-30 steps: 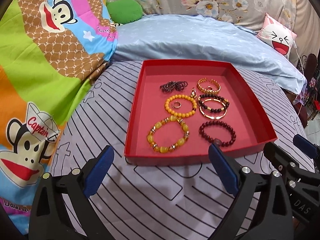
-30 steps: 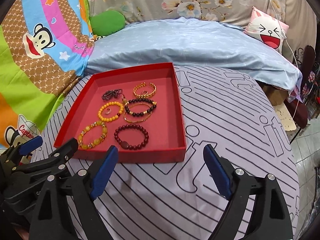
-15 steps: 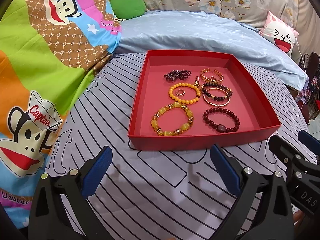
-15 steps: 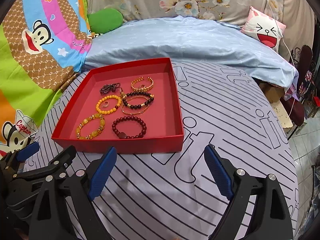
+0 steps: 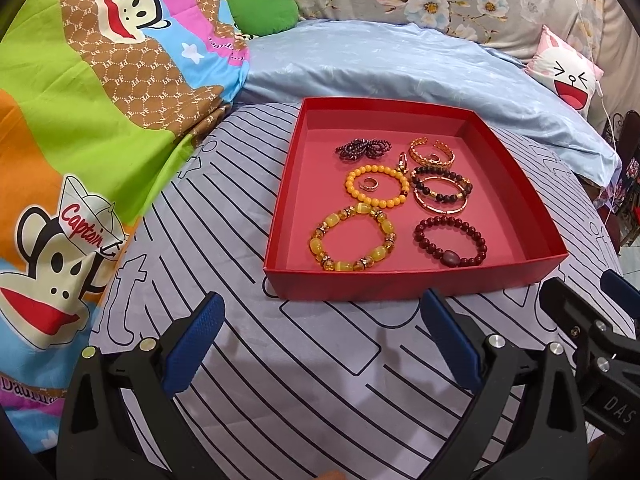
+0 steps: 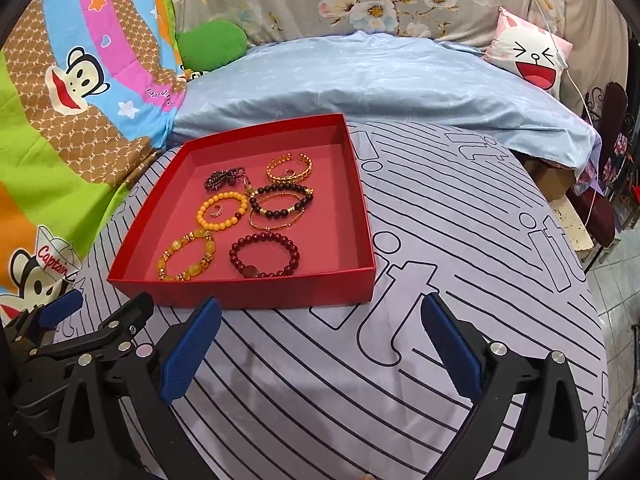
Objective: Organize jewelry
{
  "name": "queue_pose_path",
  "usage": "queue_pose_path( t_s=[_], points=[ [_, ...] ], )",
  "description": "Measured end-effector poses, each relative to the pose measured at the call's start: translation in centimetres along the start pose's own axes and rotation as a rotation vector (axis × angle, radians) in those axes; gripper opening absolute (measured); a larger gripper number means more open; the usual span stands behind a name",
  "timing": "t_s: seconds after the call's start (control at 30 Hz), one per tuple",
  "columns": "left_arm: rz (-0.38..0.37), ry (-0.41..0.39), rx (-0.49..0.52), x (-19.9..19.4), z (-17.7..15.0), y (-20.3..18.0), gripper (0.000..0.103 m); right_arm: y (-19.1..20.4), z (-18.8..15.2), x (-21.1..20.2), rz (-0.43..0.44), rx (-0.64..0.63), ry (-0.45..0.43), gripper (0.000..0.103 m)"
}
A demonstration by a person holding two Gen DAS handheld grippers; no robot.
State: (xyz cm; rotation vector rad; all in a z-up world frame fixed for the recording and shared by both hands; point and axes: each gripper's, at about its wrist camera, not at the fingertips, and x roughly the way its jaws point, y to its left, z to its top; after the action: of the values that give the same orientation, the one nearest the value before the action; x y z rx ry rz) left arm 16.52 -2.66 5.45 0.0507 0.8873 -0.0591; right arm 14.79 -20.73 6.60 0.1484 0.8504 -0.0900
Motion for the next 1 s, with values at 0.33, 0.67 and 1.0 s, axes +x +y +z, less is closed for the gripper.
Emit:
queue_pose_path(
  t_s=[0.33,0.67,1.0],
  points=[
    [0.011,-0.002,0.001,0.27,-0.10,0.06,0.095,0.05,-0.27,0.38,-0.008,0.001,0.008,0.096],
    [0.016,0.007,-0.004,0.72,-0.17,0.27,0.095,0.12,-0.46,0.50,-0.011,-0.006,0.010,0.096],
    [0.023,0.009,-0.003,0.88,-0.23,0.19,0.095,0.25,-0.58,0.74,-0.011,-0.005,0.018,0.096]
  ],
)
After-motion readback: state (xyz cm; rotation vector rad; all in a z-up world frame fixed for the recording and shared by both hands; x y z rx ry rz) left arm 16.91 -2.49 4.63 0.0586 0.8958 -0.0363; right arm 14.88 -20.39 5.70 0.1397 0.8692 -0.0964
